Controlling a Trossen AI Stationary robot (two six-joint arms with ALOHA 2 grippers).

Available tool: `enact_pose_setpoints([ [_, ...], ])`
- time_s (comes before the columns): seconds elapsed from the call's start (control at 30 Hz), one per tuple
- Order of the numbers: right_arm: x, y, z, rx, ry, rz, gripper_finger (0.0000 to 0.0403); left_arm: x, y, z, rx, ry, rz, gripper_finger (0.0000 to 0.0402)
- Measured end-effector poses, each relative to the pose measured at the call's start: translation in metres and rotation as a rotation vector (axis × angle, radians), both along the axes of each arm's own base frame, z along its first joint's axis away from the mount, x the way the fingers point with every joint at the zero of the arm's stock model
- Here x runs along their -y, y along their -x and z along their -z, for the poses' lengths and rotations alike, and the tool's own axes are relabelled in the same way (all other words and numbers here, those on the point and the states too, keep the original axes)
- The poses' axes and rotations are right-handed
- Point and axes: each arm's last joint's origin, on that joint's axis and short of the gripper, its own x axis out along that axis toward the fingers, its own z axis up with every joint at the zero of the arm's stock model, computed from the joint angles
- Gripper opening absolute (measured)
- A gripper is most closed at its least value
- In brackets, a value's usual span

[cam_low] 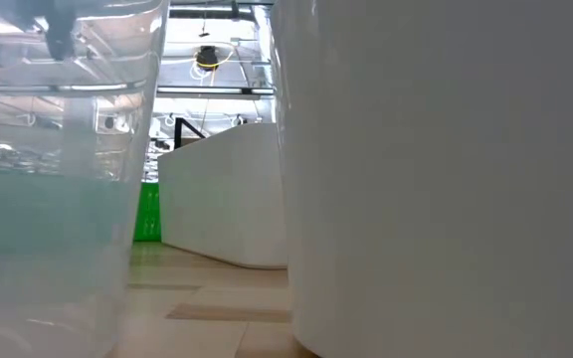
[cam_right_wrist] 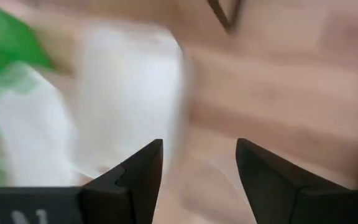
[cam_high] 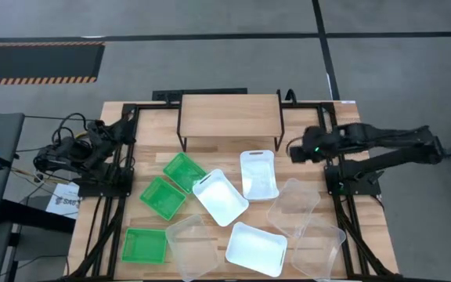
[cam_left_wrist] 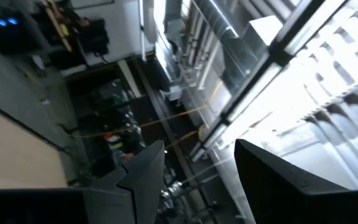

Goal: Stack baskets on shelf by color
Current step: Put the top right white bin on the shelf

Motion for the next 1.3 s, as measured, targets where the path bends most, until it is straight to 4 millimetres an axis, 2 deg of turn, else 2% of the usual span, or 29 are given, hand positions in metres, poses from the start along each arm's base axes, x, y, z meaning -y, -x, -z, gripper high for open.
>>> enact_pose_setpoints([
  [0.1, -0.011, -0.004, 0.011, -0.139, -0.028, -0.036, 0.0226, 0.0, 0.0, 0.001, -0.018, 0.012, -0.022, 0.0185],
  [0.33, -0.039, -0.016, 0.024, -0.23, 0.015, -0.298, 0.0226, -0.001, -0.001, 0.003, -0.047, 0.017, -0.046, 0.0185],
  [0.47, -0.047, -0.023, 0.033, -0.302, 0.05, -0.424, 0.0226, -0.001, -0.002, 0.005, -0.07, 0.028, -0.069, 0.0185],
  [0.57, -0.048, -0.034, 0.038, -0.284, 0.07, -0.492, 0.0226, -0.001, -0.002, 0.005, -0.074, 0.034, -0.079, 0.0185],
  [0.63, -0.047, -0.045, 0.04, -0.223, 0.068, -0.507, 0.0226, -0.002, -0.001, 0.005, -0.076, 0.039, -0.087, 0.0185],
  [0.73, -0.038, -0.06, 0.044, -0.167, 0.045, -0.423, 0.0226, -0.002, -0.001, 0.006, -0.077, 0.041, -0.089, 0.0185],
  [0.87, -0.022, -0.072, 0.057, -0.222, 0.014, -0.284, 0.0226, -0.002, -0.002, 0.006, -0.081, 0.039, -0.089, 0.0185],
  [1.03, -0.008, -0.087, 0.076, -0.278, 0.016, -0.268, 0.0226, -0.002, -0.002, 0.006, -0.082, 0.039, -0.089, 0.0185],
  [1.3, 0.001, -0.11, 0.108, -0.326, 0.005, -0.23, 0.0226, -0.001, -0.003, 0.008, -0.112, 0.033, -0.091, 0.0185],
])
